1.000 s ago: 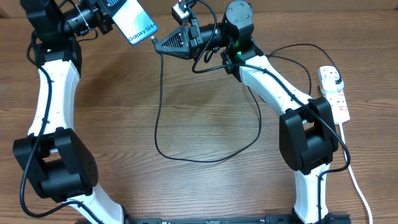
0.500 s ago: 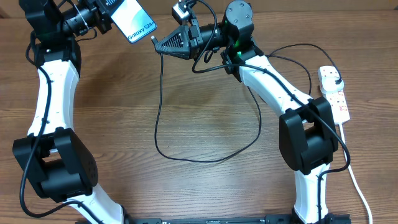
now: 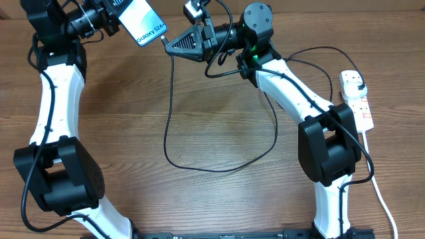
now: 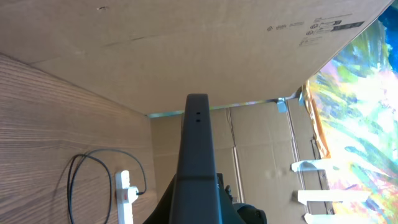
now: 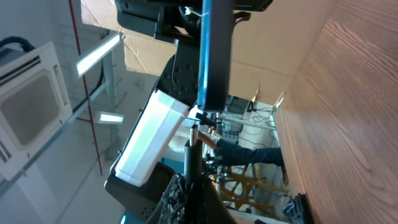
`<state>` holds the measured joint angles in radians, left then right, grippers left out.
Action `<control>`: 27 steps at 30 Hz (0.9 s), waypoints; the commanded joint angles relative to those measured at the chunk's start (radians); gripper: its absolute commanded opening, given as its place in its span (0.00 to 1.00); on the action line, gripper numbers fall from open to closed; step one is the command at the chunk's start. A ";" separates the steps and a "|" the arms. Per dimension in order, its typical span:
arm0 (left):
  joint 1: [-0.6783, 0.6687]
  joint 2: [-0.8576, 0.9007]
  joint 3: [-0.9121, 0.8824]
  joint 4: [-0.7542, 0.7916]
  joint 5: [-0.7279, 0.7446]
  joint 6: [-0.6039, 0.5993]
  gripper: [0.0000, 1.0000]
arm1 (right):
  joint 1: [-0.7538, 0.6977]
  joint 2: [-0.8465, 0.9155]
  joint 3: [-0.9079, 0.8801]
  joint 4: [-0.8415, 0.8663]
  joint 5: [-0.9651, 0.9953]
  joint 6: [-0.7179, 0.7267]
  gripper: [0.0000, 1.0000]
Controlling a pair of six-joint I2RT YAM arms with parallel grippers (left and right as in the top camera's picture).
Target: Plug charger to phone and switch on socket
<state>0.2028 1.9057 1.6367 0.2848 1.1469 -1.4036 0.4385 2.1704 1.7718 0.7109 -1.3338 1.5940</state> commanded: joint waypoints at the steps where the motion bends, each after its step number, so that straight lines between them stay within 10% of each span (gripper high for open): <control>1: -0.007 -0.030 0.021 0.011 -0.005 -0.010 0.04 | -0.002 -0.010 0.015 0.006 0.013 0.034 0.04; 27: -0.033 -0.030 0.021 0.011 -0.024 -0.049 0.05 | 0.011 -0.010 0.015 0.006 0.017 0.043 0.04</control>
<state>0.1753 1.9057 1.6367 0.2848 1.1172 -1.4387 0.4522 2.1704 1.7718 0.7124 -1.3273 1.6302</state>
